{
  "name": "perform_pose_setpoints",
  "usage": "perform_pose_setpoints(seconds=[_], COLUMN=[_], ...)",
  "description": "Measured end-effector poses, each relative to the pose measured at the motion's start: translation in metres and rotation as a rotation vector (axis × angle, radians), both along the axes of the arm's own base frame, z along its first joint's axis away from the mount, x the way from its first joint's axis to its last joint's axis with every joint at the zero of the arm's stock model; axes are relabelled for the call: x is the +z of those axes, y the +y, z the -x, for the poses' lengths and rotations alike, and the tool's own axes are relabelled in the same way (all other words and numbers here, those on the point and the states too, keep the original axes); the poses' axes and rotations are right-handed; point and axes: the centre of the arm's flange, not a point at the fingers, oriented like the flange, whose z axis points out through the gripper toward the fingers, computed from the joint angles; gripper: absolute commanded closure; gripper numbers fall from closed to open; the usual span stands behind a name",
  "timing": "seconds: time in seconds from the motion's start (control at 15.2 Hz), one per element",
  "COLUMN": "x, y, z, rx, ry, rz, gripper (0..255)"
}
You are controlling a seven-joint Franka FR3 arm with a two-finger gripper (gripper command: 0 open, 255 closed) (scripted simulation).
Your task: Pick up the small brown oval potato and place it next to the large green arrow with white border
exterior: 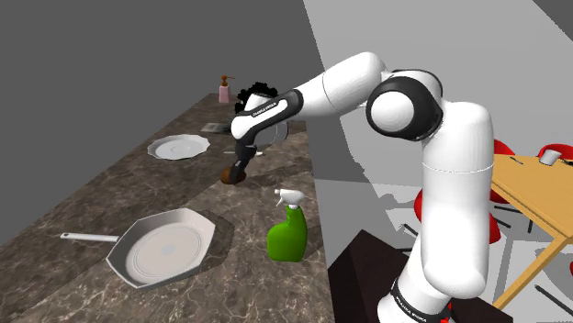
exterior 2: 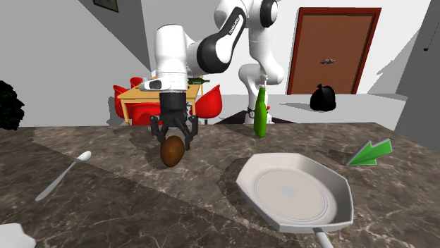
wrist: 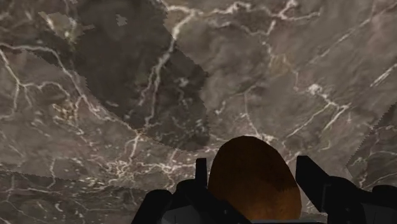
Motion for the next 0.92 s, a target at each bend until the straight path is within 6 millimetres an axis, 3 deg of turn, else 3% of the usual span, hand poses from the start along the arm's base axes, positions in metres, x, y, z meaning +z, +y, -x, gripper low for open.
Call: perform_pose_setpoints(seconds=[0.92], x=[0.074], y=[-0.001], z=[-0.001], rx=[0.000], ry=[0.000], rz=[0.000], gripper=[255])
